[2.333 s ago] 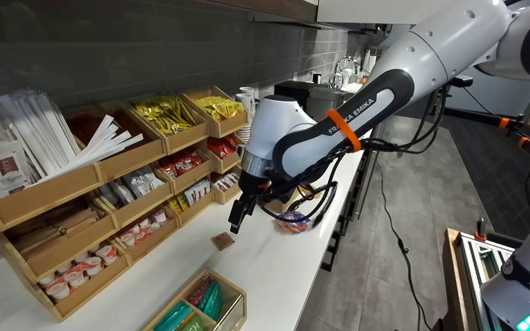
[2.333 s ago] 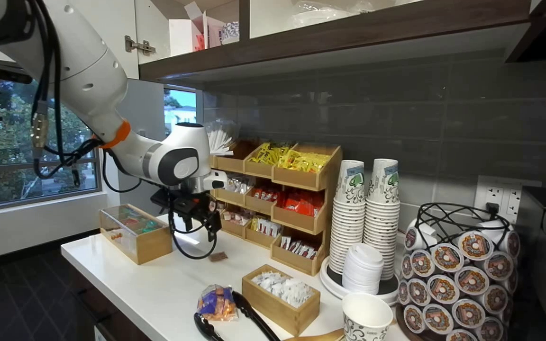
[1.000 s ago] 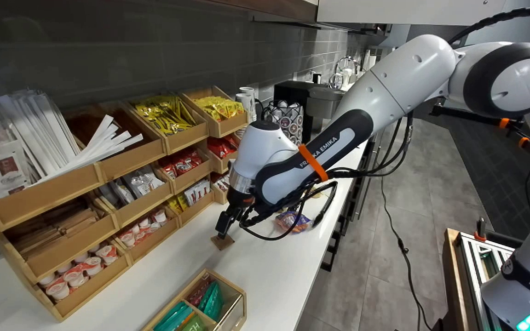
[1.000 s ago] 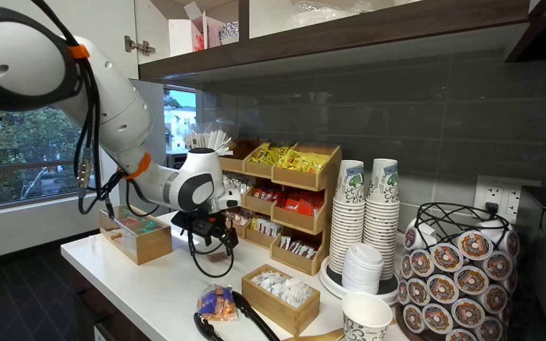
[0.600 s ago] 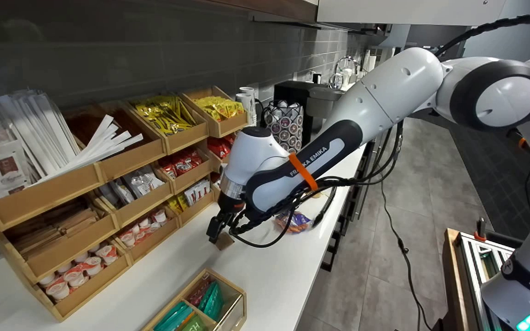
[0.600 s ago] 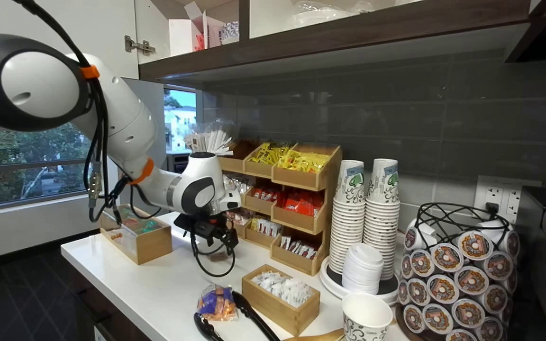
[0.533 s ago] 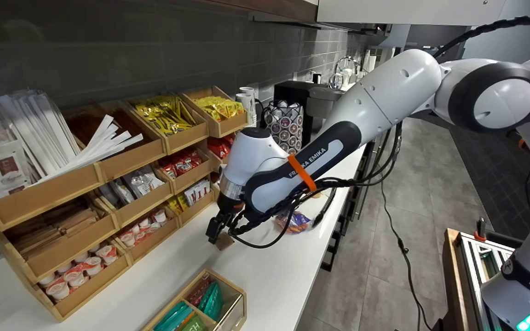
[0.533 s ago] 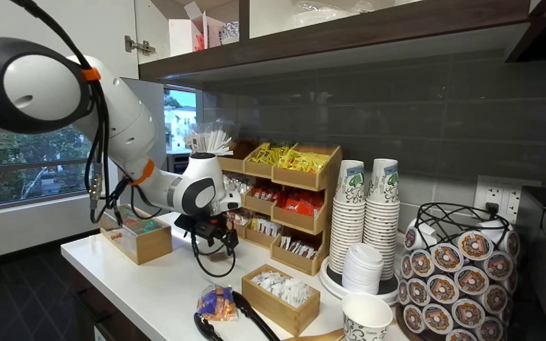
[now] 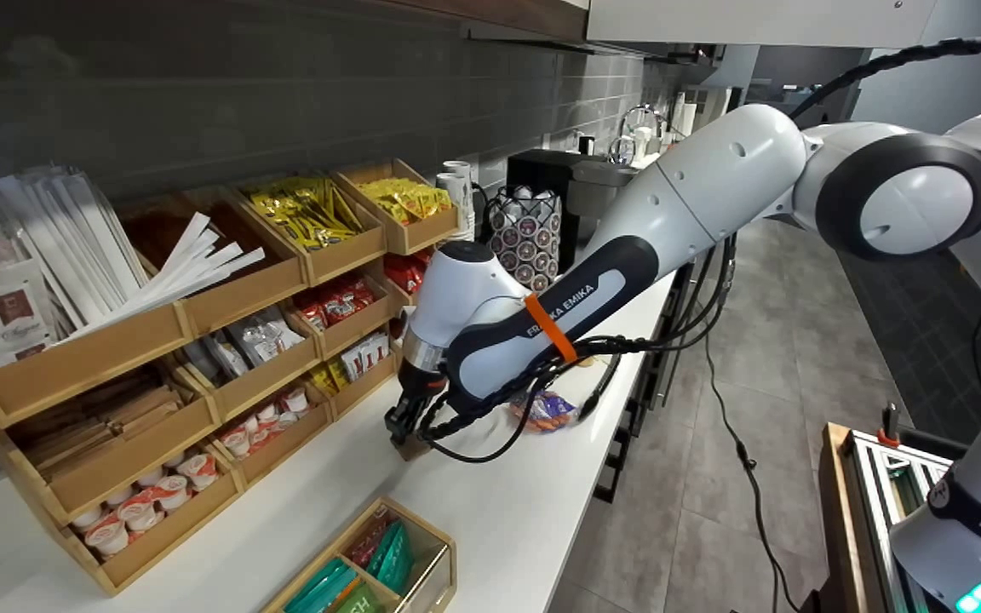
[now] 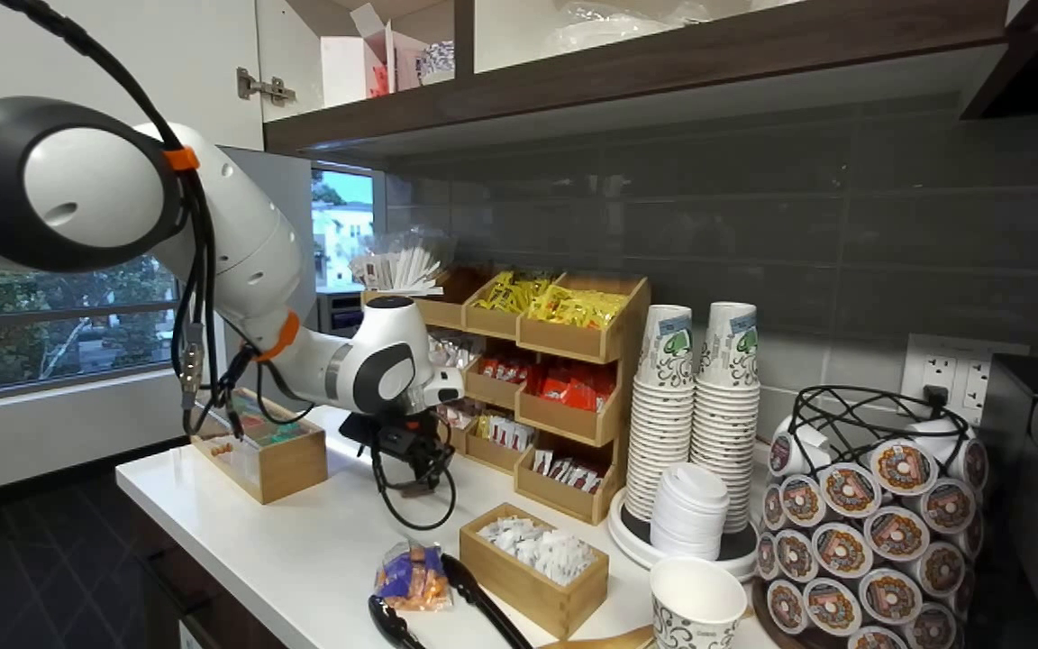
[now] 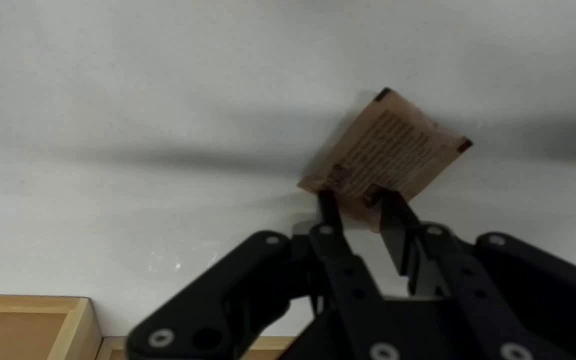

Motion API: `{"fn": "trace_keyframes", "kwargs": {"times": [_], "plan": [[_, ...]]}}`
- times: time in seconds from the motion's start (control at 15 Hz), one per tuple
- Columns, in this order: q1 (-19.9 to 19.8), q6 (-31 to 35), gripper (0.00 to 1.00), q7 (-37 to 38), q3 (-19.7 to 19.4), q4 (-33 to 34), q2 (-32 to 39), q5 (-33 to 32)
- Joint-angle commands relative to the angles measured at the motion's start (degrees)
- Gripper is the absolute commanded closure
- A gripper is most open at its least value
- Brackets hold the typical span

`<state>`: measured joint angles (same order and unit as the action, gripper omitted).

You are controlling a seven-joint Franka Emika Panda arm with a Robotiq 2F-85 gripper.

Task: Move the brown sachet, which is on the counter, closer to the other sachets

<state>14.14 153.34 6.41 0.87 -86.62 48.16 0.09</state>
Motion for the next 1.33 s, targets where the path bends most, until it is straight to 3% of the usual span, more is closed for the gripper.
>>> {"fn": "trace_keyframes", "kwargs": {"times": [0.0, 0.4, 0.8, 0.93, 1.0, 1.13, 1.27], "plan": [[0.91, -2.10, 1.00, 1.77, -0.53, 2.07, 1.28, -1.30], [0.22, -4.18, 1.00, 0.86, 1.45, 2.15, 0.51, -0.11], [-1.63, -6.30, 1.00, -0.70, 5.88, 0.95, -3.28, 2.53], [-1.10, -6.32, 1.00, -0.36, 5.40, 1.06, -4.12, 1.65], [-0.41, -5.93, 0.74, 0.18, 4.31, 1.01, -4.30, 0.54], [0.08, -5.48, 0.68, 0.77, 2.93, 1.24, -3.87, -0.71], [-0.15, -5.22, 0.53, 0.82, 2.23, 1.67, -2.68, -0.93]]}}
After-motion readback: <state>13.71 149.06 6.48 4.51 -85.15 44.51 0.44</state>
